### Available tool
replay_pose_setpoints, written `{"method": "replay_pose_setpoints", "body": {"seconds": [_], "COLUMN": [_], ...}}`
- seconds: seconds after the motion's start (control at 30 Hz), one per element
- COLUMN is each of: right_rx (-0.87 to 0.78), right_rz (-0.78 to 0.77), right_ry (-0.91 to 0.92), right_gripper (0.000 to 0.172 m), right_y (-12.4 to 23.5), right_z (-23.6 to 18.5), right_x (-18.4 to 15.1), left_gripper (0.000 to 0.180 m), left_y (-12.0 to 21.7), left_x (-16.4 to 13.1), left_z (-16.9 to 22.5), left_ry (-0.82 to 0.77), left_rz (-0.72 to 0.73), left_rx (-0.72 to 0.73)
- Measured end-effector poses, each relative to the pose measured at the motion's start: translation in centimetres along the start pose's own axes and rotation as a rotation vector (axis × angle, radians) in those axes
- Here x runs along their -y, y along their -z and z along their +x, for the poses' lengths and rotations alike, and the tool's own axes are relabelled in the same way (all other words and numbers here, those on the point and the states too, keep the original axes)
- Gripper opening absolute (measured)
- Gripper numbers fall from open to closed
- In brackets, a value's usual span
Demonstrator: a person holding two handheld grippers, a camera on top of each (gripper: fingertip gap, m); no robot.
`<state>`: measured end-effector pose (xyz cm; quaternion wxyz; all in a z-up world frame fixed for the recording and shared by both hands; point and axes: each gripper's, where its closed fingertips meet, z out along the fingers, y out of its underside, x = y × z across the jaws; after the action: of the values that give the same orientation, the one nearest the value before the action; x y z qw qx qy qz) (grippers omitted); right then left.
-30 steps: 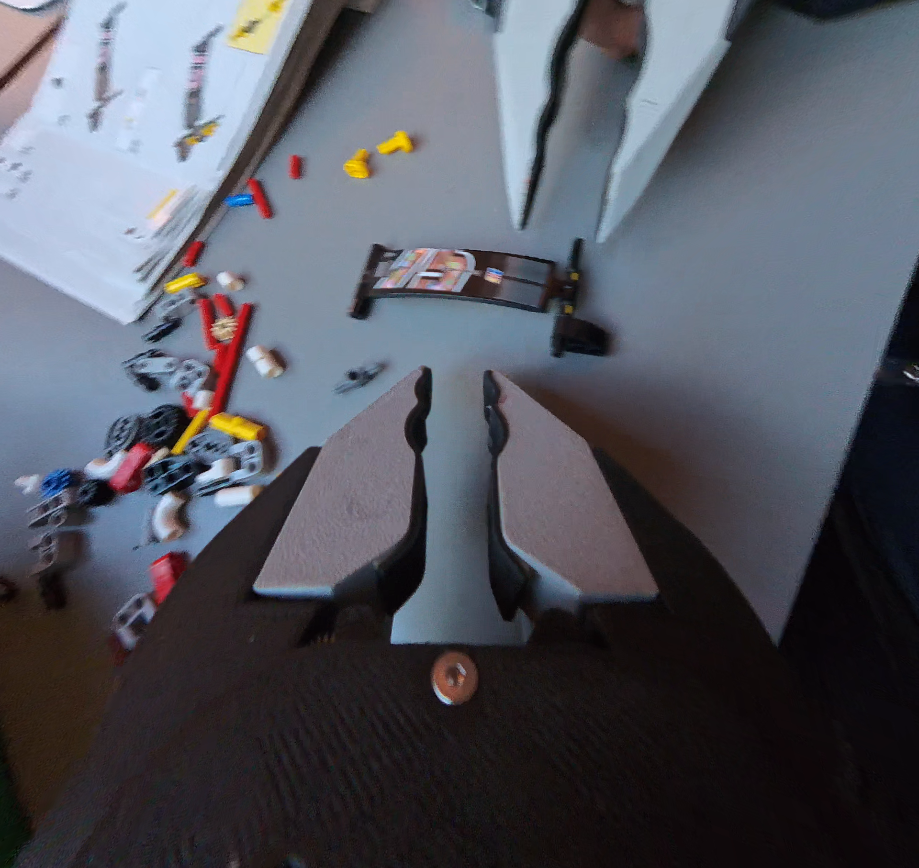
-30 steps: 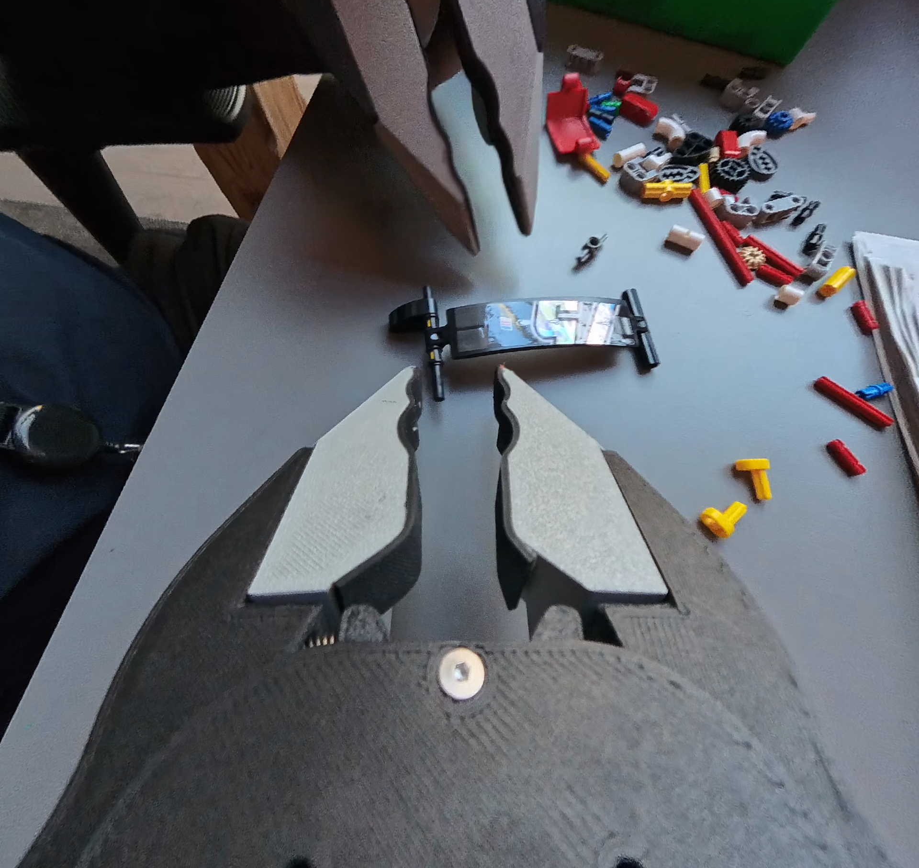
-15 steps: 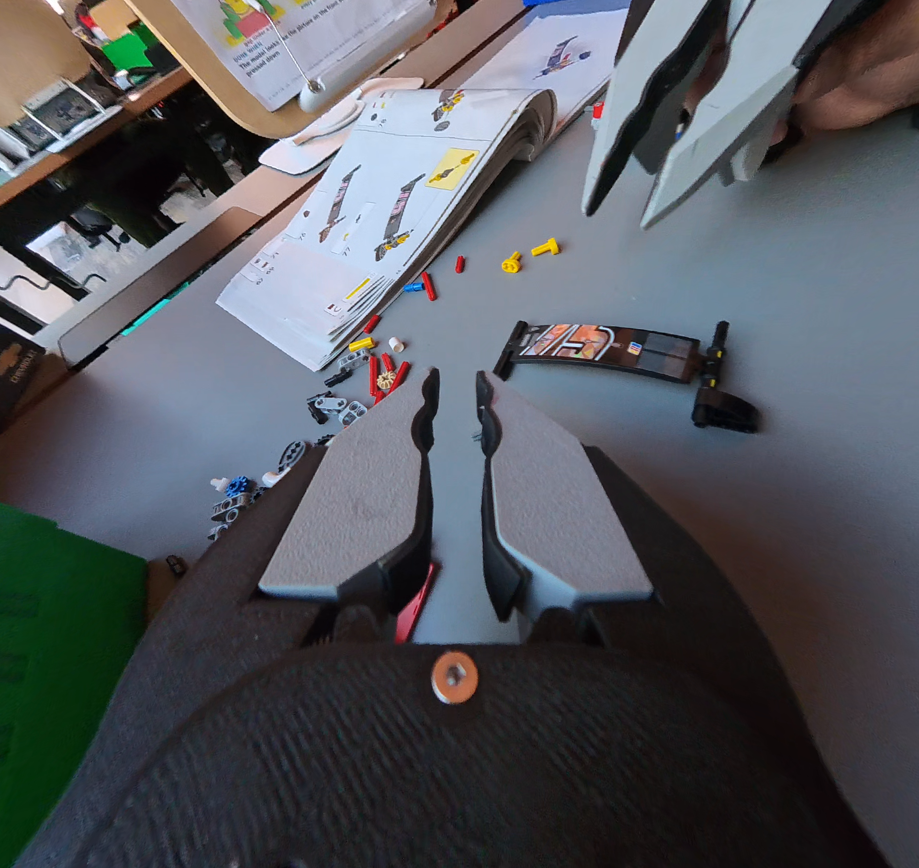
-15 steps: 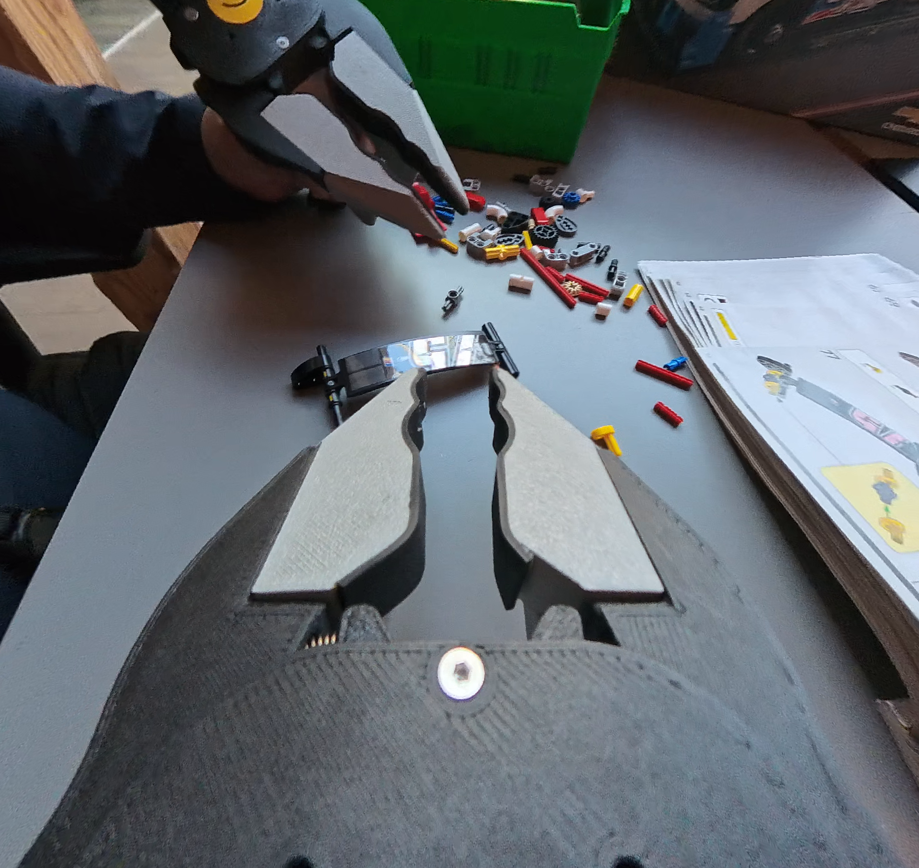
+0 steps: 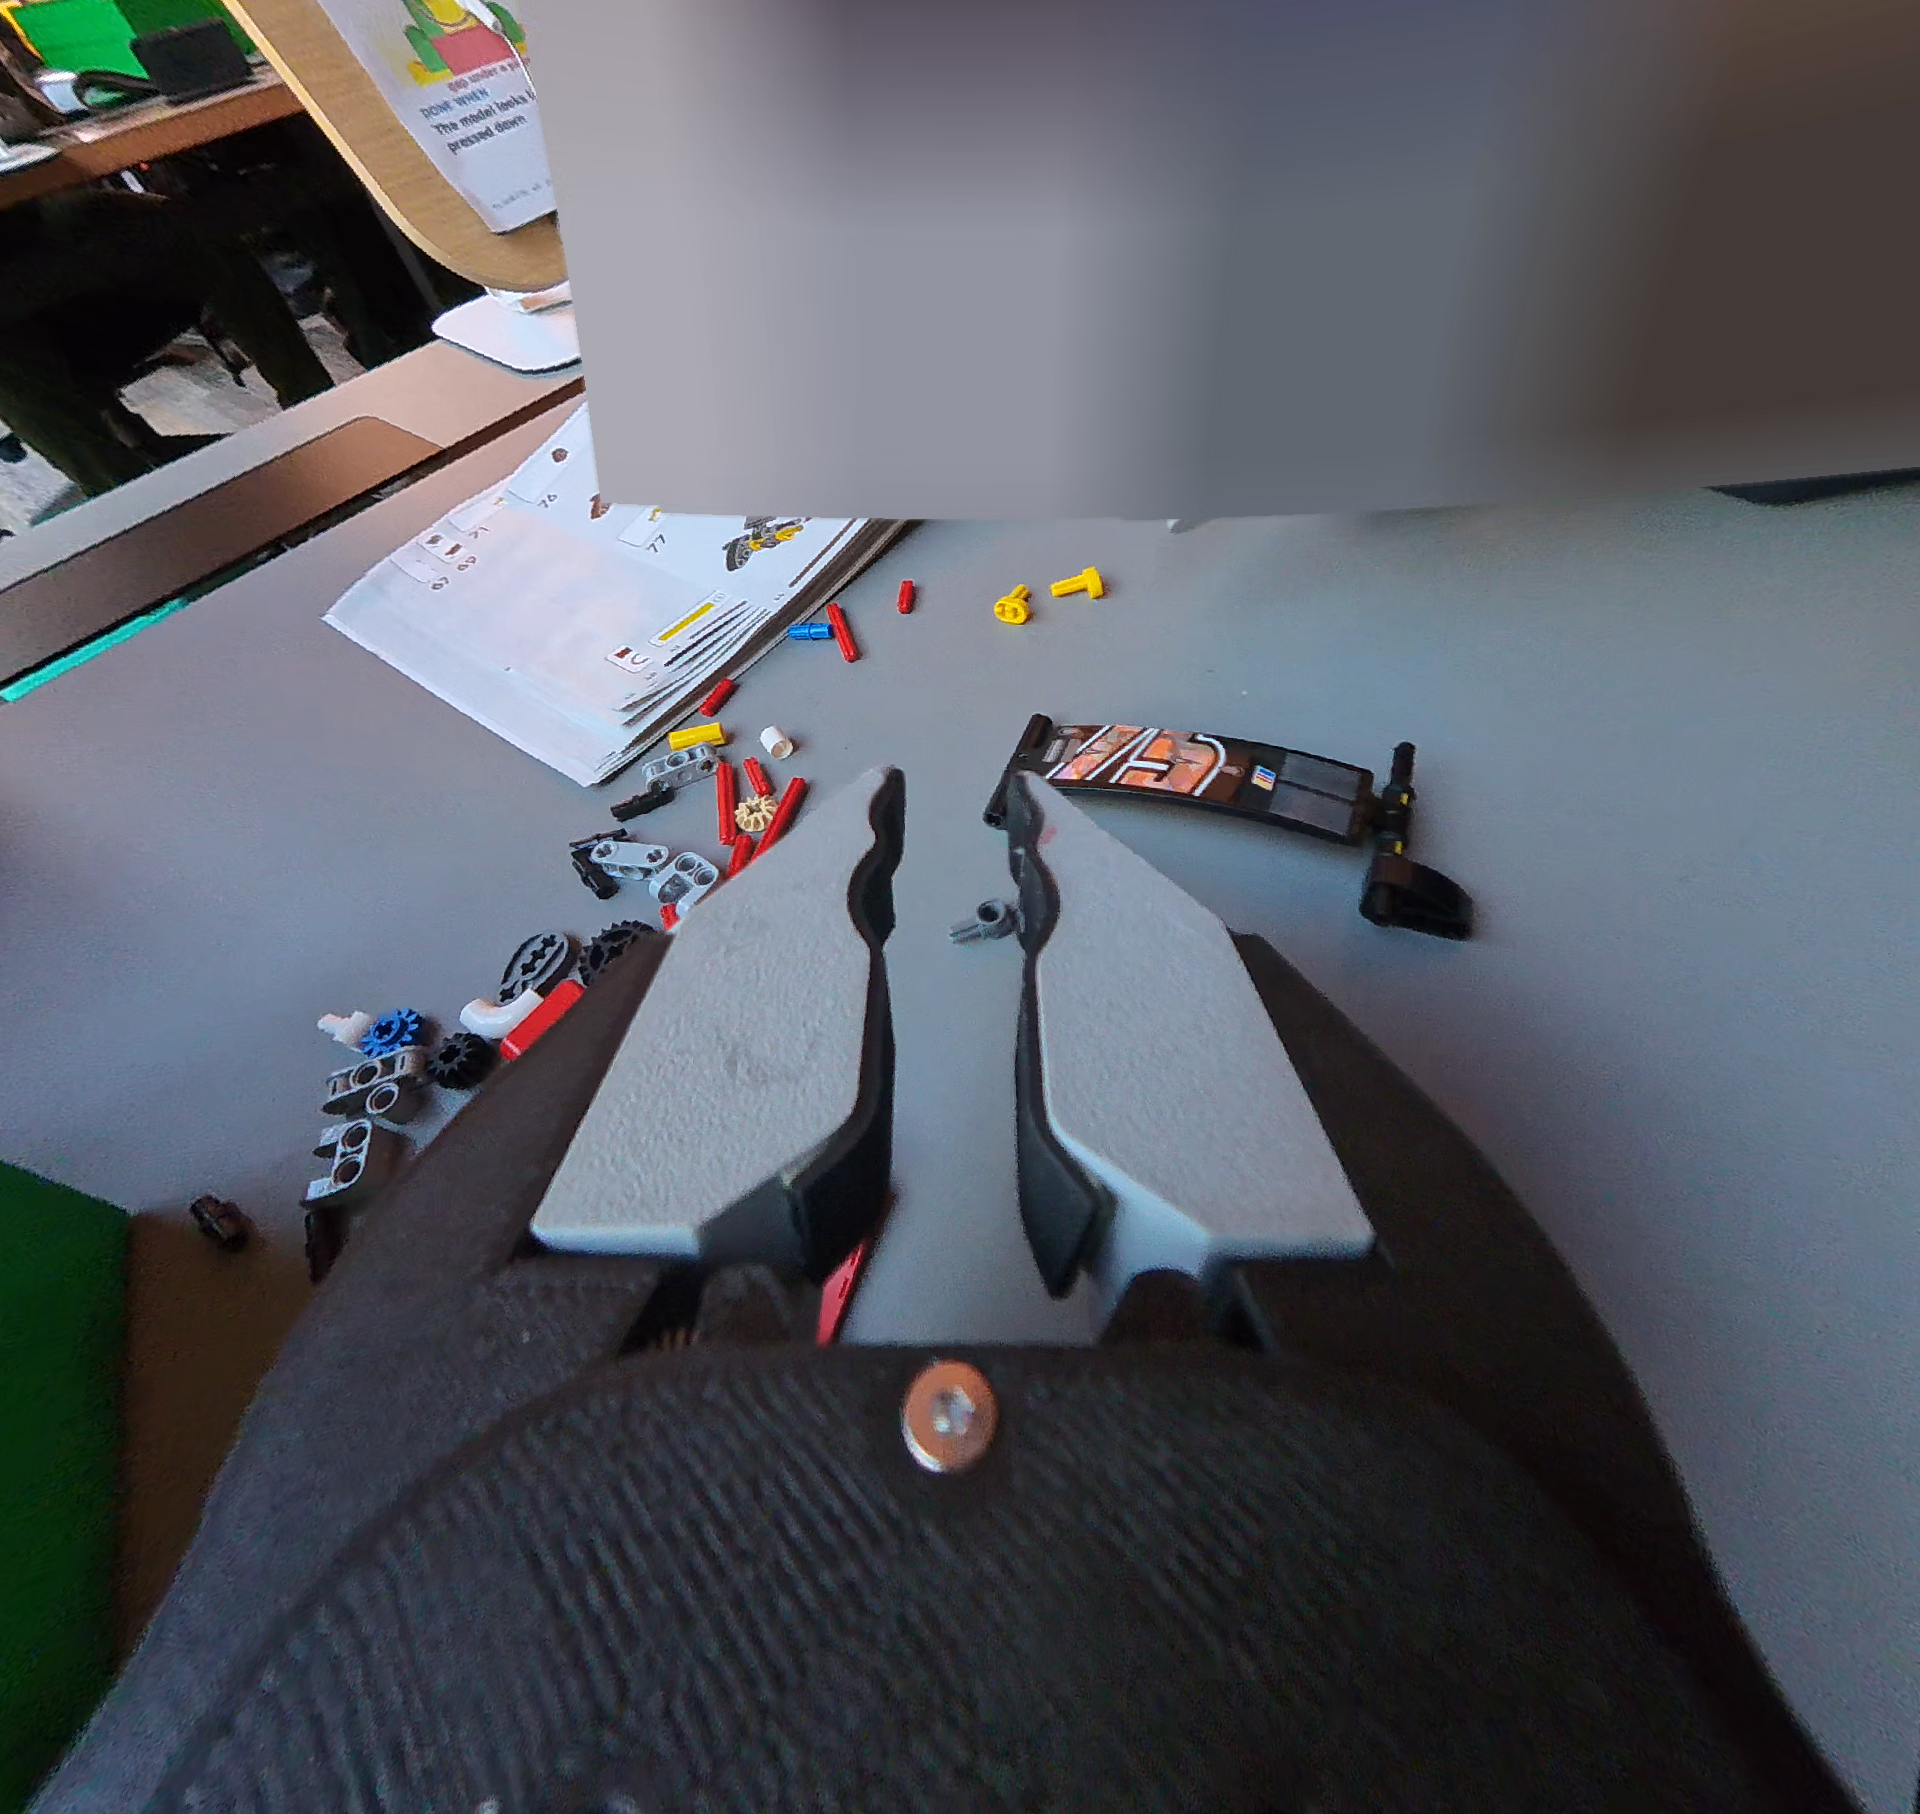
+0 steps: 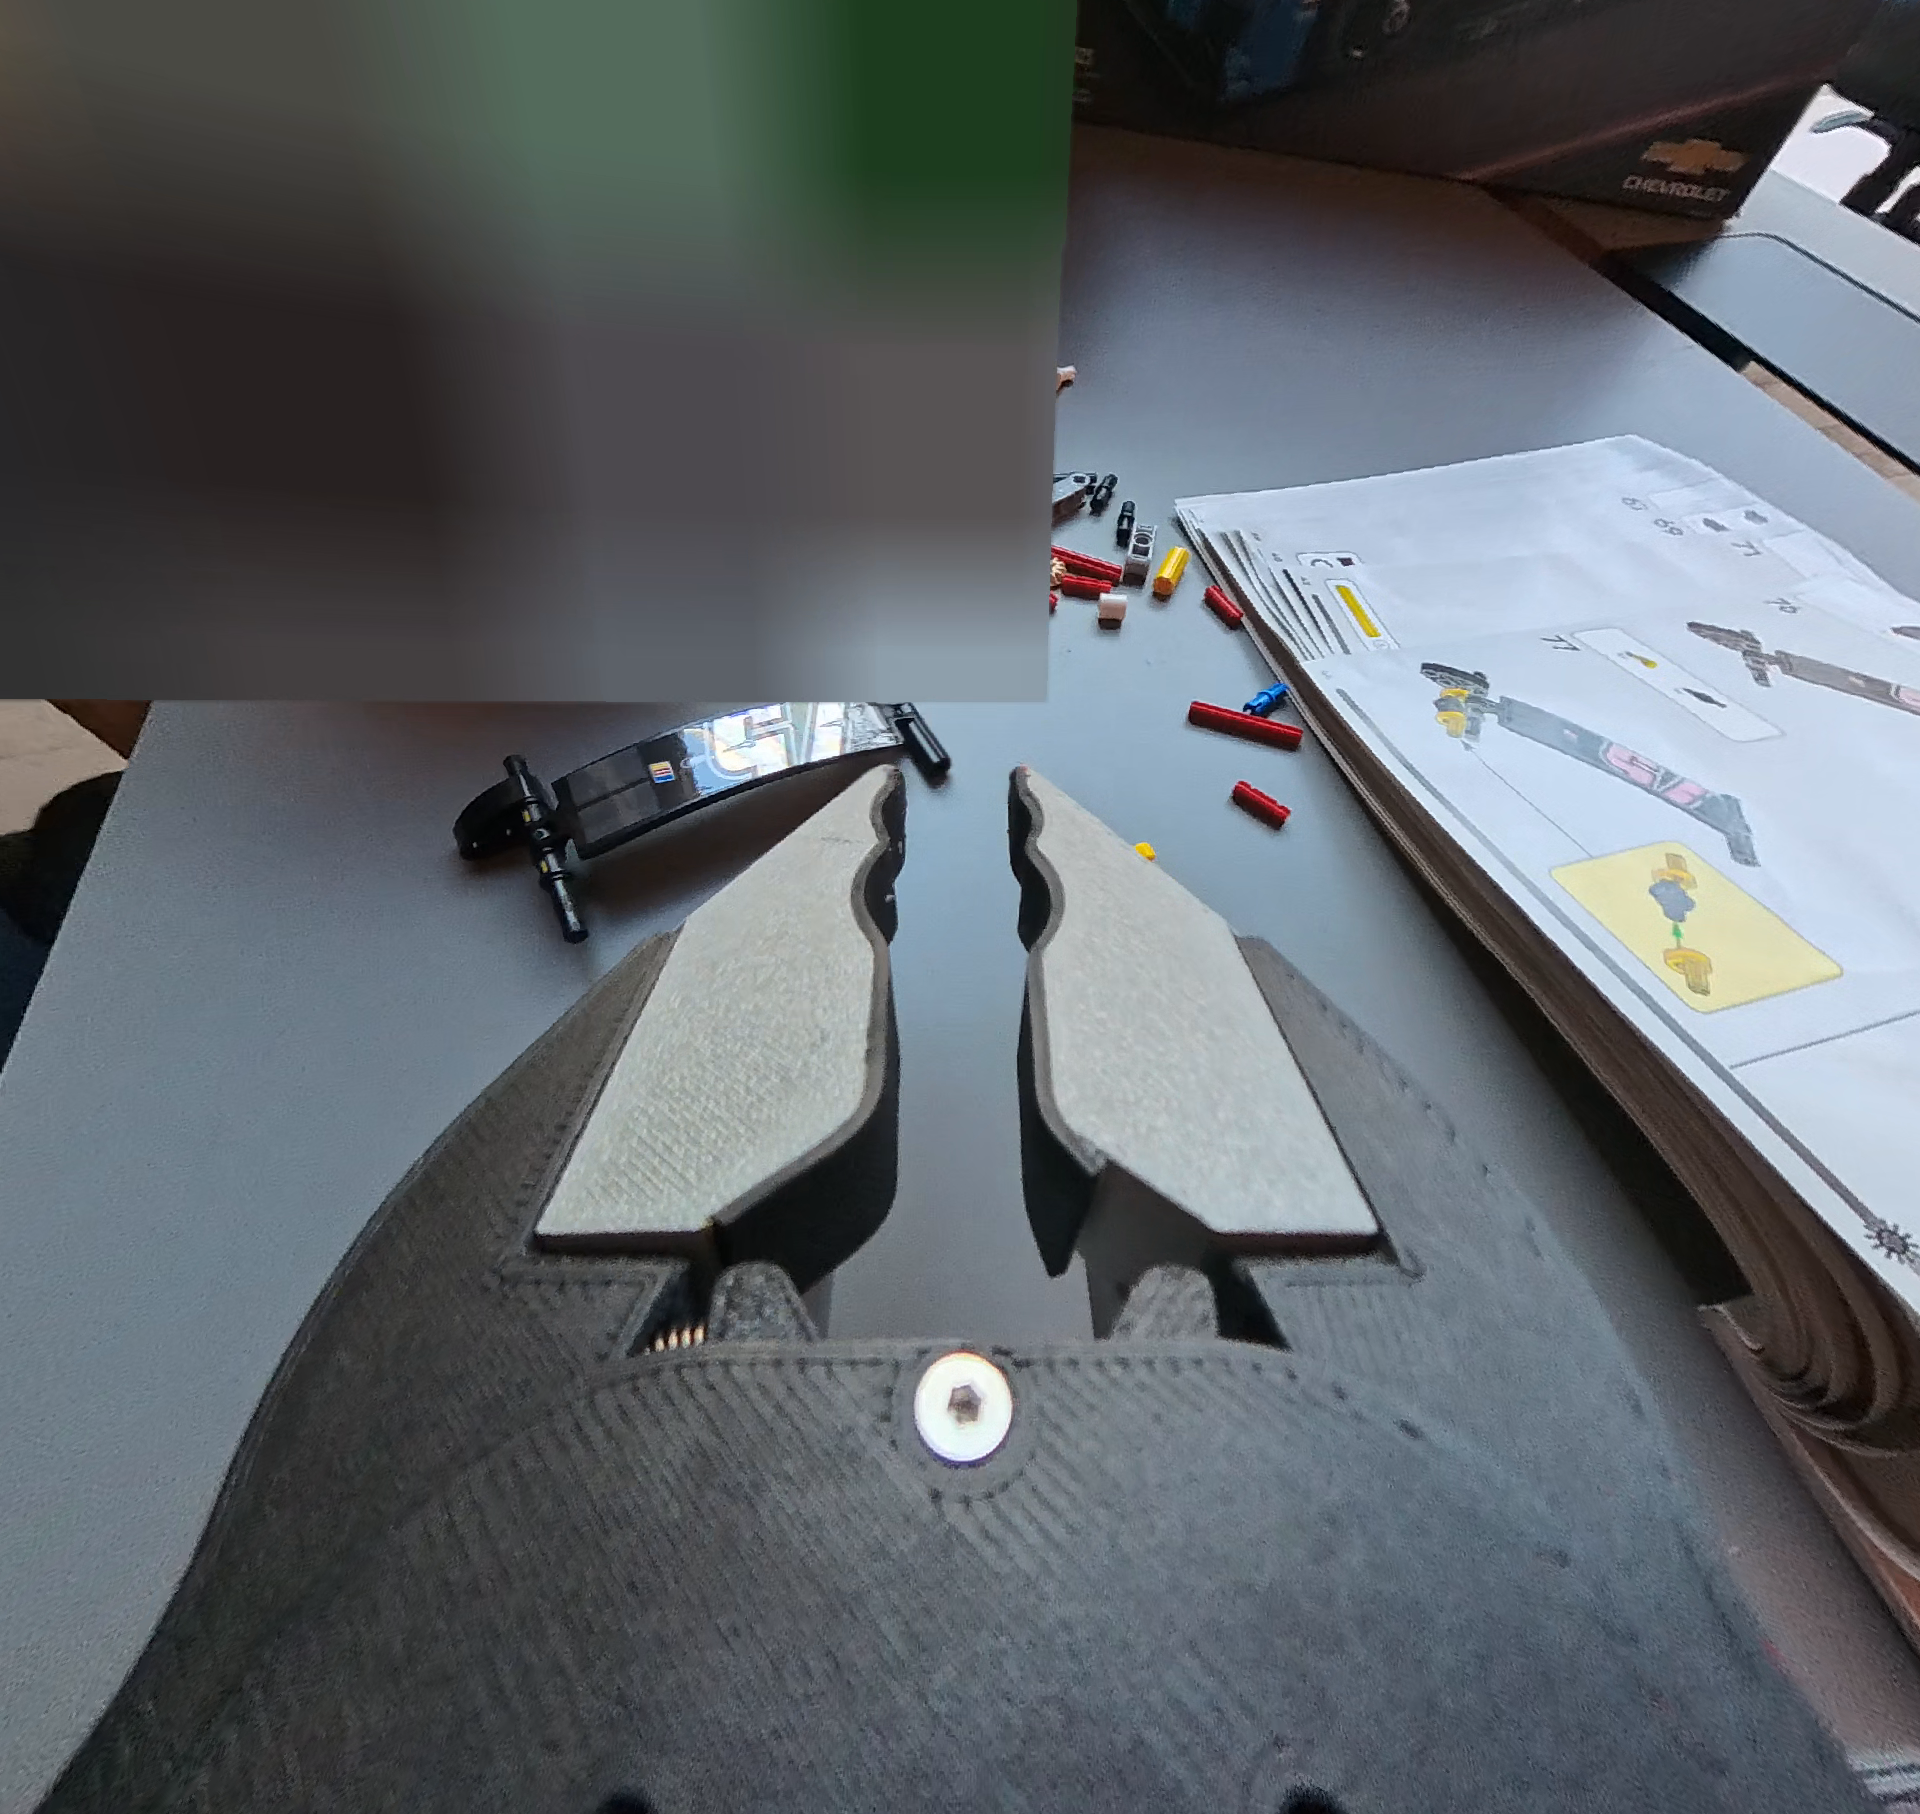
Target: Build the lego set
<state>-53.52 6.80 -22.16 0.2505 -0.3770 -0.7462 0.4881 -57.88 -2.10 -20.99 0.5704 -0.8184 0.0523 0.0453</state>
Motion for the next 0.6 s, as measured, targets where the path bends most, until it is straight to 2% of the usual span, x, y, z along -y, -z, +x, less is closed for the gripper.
{"method": "replay_pose_setpoints", "body": {"seconds": [0.27, 0.37, 0.43, 0.6], "right_rx": [-0.081, -0.076, -0.071, -0.073], "right_rz": [-0.004, 0.007, 0.009, -0.007], "right_ry": [-0.039, -0.042, -0.029, 0.002], "right_gripper": [0.014, 0.013, 0.011, 0.01], "right_y": [0.6, 0.8, 0.8, 0.8], "right_z": [2.0, 2.1, 1.9, 1.4], "right_x": [-0.3, -0.2, -0.2, -0.4], "left_gripper": [0.016, 0.013, 0.018, 0.021], "left_y": [-0.5, -0.9, -1.3, -1.5], "left_x": [-0.3, -0.8, -1.3, -1.6], "left_z": [0.5, 1.1, 1.3, 1.5], "left_ry": [-0.061, -0.111, -0.126, -0.102], "left_rz": [-0.031, -0.069, -0.103, -0.13], "left_rx": [-0.009, -0.024, -0.033, -0.063]}}
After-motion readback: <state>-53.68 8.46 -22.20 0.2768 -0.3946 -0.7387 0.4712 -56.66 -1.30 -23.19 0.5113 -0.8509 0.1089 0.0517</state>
